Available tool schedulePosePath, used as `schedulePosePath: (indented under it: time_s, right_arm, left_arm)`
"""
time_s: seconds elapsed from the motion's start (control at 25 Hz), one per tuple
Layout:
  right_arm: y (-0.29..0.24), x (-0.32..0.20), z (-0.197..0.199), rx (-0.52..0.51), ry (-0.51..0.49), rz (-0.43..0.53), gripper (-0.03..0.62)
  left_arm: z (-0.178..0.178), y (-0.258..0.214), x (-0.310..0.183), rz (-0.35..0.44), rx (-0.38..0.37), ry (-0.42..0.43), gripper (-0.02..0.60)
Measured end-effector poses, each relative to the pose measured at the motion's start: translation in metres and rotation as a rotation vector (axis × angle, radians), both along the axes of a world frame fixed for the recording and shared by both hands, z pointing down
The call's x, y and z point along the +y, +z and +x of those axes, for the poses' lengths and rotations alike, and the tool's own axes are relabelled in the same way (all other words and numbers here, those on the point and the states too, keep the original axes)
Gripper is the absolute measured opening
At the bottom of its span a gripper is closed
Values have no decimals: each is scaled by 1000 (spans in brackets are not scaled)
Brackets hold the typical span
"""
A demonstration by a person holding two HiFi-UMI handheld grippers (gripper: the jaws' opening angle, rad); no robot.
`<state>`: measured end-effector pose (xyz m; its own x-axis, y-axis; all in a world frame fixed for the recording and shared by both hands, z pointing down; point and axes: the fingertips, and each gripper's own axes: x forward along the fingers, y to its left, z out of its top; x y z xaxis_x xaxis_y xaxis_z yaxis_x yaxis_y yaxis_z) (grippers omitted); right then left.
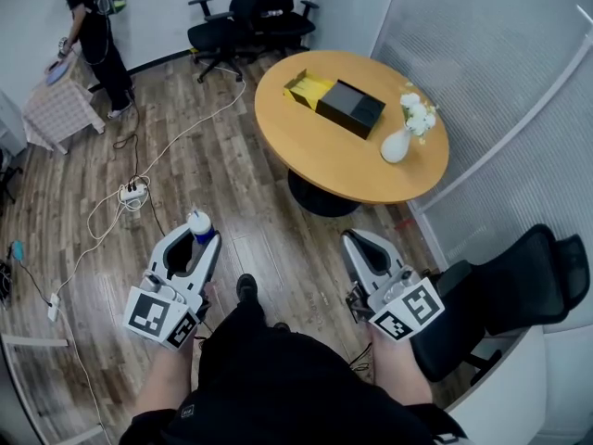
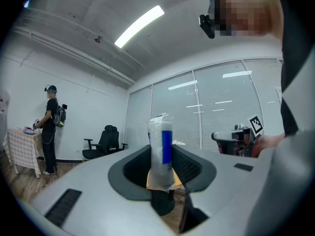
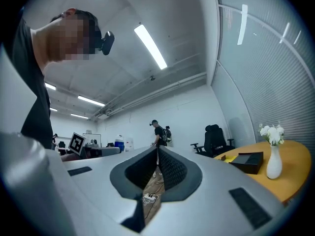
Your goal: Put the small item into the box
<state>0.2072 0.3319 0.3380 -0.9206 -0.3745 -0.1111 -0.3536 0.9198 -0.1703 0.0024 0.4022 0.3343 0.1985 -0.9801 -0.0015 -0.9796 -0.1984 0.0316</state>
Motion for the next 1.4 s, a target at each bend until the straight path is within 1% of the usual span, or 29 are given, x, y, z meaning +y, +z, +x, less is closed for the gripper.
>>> schedulePosePath:
  time_s: [0.2,0.36,0.64,0.8,0.96,1.12,1.24,1.4]
  right_arm:
    - [7,-34,-11,17,30,-28,38]
    - [13,-71,-34,28,45,-41,38]
    - [21,-141,-104,55,26,-73,38]
    - [18,-174,-144,54,18,-87,38]
    - [13,-201,-183,69,10,-76,38]
    - [7,-214,-217,88,4,-56,38]
    - [2,-221,-233,78,2,-53,38]
    - [1,-232,-240,67,7,-66,38]
  left_arm:
    - [-16,15,-32,-18,36,10,133]
    - [-42,23,-70,-29,36,23,133]
    - [-98,30,-151,-53,48,58,133]
    - [-133,30,-184,-58,56,71,133]
    - [-164,28,-209,-58,61,83,133]
    - [-191,23,-222,-45,57,97,133]
    - [-206,21,-231,-35,52,102,133]
    - [-214,23,-242,-36,62,111,133]
